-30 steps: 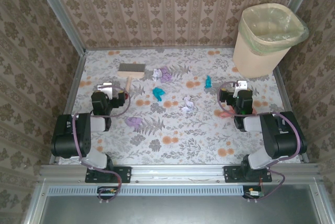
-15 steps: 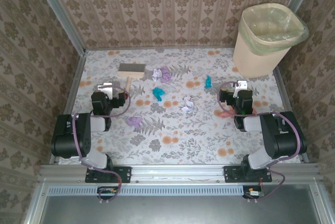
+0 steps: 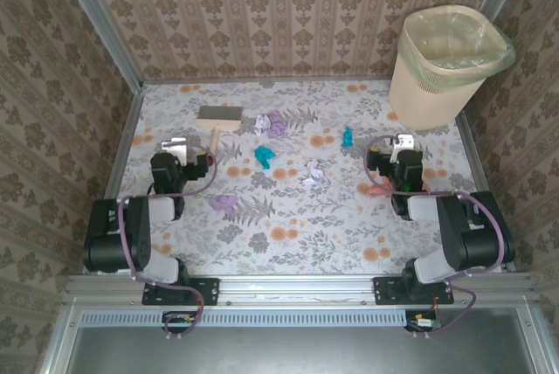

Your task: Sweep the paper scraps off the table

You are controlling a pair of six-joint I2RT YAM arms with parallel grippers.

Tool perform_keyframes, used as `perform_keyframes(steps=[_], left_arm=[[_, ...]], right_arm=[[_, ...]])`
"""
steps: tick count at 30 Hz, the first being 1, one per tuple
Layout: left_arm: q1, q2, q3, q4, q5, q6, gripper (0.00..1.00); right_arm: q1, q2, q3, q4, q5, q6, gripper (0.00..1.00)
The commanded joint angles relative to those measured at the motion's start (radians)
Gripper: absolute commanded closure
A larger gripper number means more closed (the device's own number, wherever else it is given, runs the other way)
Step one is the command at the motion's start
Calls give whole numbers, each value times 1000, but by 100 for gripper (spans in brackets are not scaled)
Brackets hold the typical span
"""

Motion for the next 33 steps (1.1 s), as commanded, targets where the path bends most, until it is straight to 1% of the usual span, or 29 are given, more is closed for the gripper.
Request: perform_keyframes(steps=[1, 2, 4, 7, 9, 10, 11, 12, 14, 15, 17, 19, 20, 22, 25, 27, 29, 31, 33], left_arm=[[-30, -139, 20, -89, -56, 19, 0], [-56, -179, 30, -112, -98, 15, 0], [-86, -245, 44, -139, -122, -41, 0], [-86, -312, 64, -157, -125, -296, 0], [-83, -336, 82, -184, -127, -472, 0], [-81, -347, 96, -230, -149, -556, 0], [-76, -364, 117, -312, -179, -631, 0], [-60, -381, 141, -388, -188, -662, 0], [-30, -401, 165, -461, -175, -662, 0], [-25, -418, 159, -467, -182, -665, 0], [-22, -442, 111, -395, -191, -695, 0], [-20, -441, 78, -320, -181, -705, 0], [-20, -433, 91, -341, -187, -707, 0], [-20, -408, 150, -460, -212, -715, 0], [-40, -345, 226, -545, -154, -685, 0], [-64, -277, 292, -602, -93, -644, 0], [-104, -189, 393, -719, -81, -611, 1], [-139, -99, 494, -840, -79, -592, 3], [-165, -13, 595, -974, -83, -575, 5]], right_arm=[[7, -141, 62, -139, 13, -15, 0], [17, -175, 67, -168, 17, -15, 0], [28, -245, 66, -197, 19, 42, 0], [45, -360, 83, -302, 37, 161, 0], [47, -438, 115, -453, 68, 323, 0], [46, -468, 144, -561, 75, 406, 0], [44, -491, 174, -652, 60, 459, 0], [41, -514, 195, -704, 15, 469, 0], [41, -548, 197, -720, -56, 505, 0], [42, -570, 181, -715, -67, 561, 0], [42, -586, 162, -720, -81, 669, 0], [54, -569, 169, -731, -125, 699, 0], [65, -557, 180, -749, -142, 698, 0], [97, -542, 201, -798, -136, 697, 0], [183, -520, 205, -802, -116, 682, 0], [271, -473, 222, -816, -63, 637, 0], [353, -404, 255, -847, 1, 573, 0], [401, -355, 267, -847, 48, 522, 0], [439, -337, 261, -839, 106, 480, 0]])
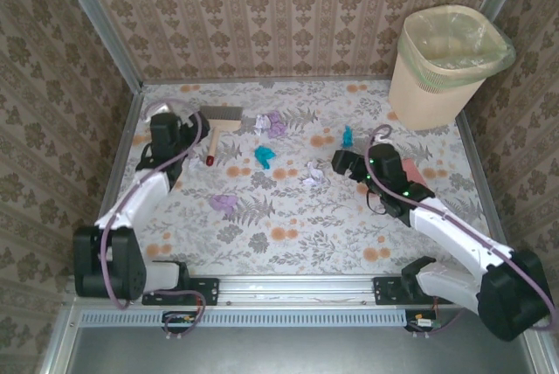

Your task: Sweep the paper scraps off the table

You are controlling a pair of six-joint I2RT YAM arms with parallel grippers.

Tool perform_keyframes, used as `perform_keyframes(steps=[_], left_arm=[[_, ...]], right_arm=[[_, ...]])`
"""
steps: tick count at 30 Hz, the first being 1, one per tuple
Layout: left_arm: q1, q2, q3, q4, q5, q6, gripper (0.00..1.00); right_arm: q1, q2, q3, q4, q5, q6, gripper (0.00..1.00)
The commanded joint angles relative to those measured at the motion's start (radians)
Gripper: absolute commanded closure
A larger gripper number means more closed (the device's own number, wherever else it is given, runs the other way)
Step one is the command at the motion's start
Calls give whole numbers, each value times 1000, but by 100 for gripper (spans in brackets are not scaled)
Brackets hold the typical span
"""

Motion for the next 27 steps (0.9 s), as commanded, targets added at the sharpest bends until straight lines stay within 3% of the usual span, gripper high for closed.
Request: perform_keyframes(steps=[1, 13, 22, 27], left_arm=[[-43, 121, 149, -297, 20, 59, 6], [-83, 448, 466, -589, 15, 155, 11], [-92, 646, 636, -655, -46, 218, 12], [-65, 741, 703, -658, 16, 225, 12]], right_arm=[[47, 14, 17, -37, 138, -97, 0], [67, -38, -88, 100, 159, -111, 0], [66, -22, -95, 123, 141, -106, 0], [67, -25, -102, 134, 139, -113, 0]])
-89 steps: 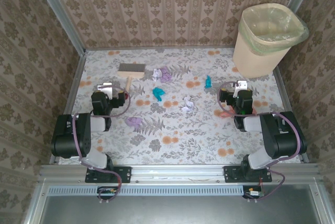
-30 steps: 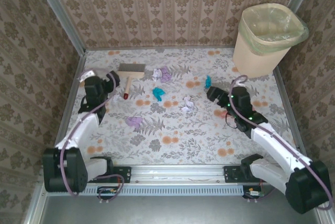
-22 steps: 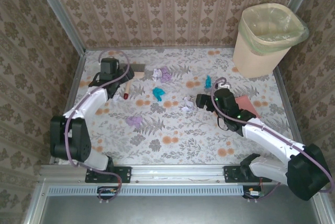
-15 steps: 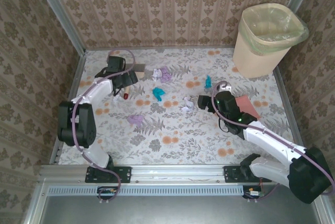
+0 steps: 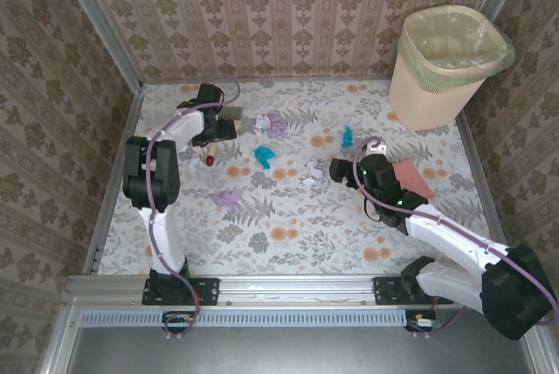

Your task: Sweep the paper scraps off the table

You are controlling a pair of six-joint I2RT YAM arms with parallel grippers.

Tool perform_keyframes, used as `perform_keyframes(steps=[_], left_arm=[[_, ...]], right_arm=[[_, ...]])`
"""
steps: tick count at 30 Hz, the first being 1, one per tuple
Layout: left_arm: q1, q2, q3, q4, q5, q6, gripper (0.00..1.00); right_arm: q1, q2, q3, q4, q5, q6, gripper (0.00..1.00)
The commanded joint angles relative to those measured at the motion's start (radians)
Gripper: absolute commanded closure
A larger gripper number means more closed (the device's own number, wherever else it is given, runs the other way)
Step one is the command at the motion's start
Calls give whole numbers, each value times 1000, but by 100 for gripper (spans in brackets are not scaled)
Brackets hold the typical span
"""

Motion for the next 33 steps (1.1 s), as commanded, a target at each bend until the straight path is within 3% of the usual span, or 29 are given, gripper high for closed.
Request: perform_keyframes(steps=[1, 11, 16, 25, 33], left_arm=[[23, 53, 57, -49, 44, 34, 14], [21, 113, 98, -57, 69, 45, 40], [-2, 122, 101, -78, -1, 56, 43], [-14, 130, 84, -70, -13, 48, 66], [-43, 122, 93, -63, 8, 35, 94]], right_arm=[[6, -3, -15, 26, 10, -22, 0], [6, -6, -21, 30, 21, -31, 0], [6, -8, -21, 25, 20, -29, 0], [4, -5, -28, 31, 30, -23, 0], [4, -4, -25, 25, 34, -19, 0]])
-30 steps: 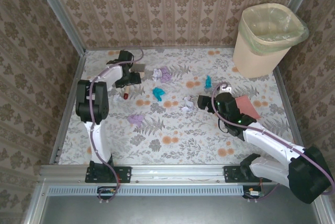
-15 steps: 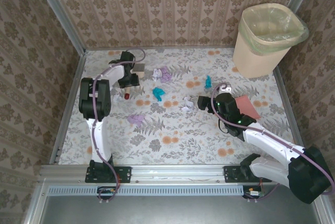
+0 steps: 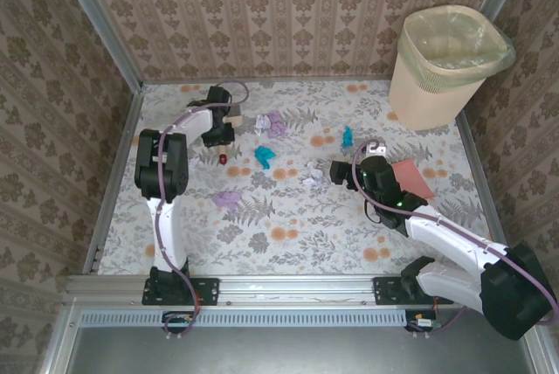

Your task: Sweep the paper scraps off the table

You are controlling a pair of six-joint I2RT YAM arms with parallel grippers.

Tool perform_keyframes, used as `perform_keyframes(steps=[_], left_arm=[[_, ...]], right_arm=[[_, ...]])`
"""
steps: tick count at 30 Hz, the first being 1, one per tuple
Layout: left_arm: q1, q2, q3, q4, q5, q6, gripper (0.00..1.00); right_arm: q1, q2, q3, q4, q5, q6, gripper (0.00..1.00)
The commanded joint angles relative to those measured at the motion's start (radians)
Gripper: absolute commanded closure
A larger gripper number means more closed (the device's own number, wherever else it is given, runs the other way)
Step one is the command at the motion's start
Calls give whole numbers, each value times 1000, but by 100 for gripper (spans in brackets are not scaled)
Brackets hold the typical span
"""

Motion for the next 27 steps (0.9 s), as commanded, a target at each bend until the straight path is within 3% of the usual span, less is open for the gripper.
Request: perform_keyframes(steps=[1, 9, 19, 22, 27], left_arm=[[-15, -4, 10, -22, 12, -9, 99], [-52, -179, -67, 39, 101, -77, 100], [-193, -486, -337, 310, 310, -331, 100], [-278, -539, -410, 392, 367, -414, 100], [-367, -597, -444, 366, 425, -411, 100]], right_arm=[[4, -3, -3, 6, 34, 3, 0], [5, 25, 12, -8, 29, 11, 0], [2, -1, 2, 23, -37, 29, 1], [-2, -15, 3, 41, -116, 49, 3], [-13, 1, 67, 14, -310, 105, 9]])
